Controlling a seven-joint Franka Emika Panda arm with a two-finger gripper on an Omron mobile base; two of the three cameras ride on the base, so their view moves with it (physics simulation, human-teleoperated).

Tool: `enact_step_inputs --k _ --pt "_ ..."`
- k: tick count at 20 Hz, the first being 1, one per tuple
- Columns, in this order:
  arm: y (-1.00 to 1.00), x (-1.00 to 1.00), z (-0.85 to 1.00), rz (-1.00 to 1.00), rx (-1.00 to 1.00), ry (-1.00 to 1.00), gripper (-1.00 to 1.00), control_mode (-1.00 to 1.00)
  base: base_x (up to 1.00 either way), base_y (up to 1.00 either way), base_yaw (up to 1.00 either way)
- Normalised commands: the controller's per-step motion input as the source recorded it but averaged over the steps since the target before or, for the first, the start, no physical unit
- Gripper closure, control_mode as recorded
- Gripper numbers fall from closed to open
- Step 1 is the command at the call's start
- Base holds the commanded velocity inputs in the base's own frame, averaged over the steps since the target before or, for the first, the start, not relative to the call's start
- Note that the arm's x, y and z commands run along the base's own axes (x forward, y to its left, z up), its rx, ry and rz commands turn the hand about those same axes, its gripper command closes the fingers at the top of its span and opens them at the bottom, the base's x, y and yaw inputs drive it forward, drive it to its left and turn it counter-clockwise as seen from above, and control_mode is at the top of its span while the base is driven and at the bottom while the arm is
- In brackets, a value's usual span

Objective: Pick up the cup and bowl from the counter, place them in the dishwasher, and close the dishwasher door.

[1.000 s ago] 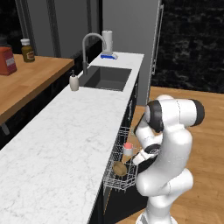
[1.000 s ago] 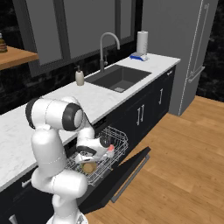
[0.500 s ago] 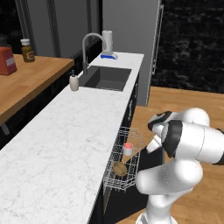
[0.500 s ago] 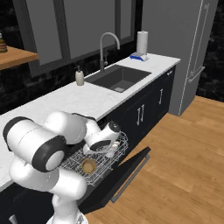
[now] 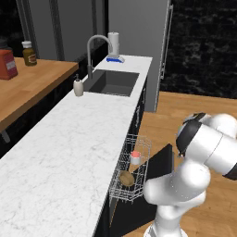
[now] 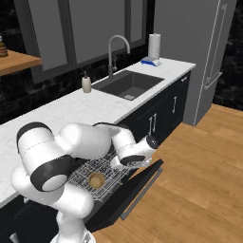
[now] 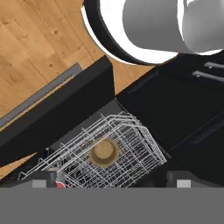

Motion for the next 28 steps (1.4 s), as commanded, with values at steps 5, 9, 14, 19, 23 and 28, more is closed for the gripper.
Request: enact_step_inputs --k 5,9,14,19,23,28 --pt "-1.0 -0.11 0.0 -0.2 0.37 0.06 -1.0 -1.0 0.0 0.0 0.0" --pt "-0.85 -0.01 -0.19 -0.24 0.4 0.12 -1.0 -1.0 0.0 0.0 0.0" --pt "-0.32 0.0 -0.74 -0.24 0.32 0.11 -1.0 -1.0 0.0 0.0 0.0" --pt "-0.11 0.0 -1.0 -0.15 0.33 0.12 -1.0 -1.0 0.0 0.0 0.0" --pt "-0.32 0.12 -0.9 -0.06 0.37 0.06 -1.0 -1.0 0.0 0.0 0.0" --pt "-0.23 0.48 -0.77 -0.01 0.4 0.11 -1.0 -1.0 0.0 0.0 0.0"
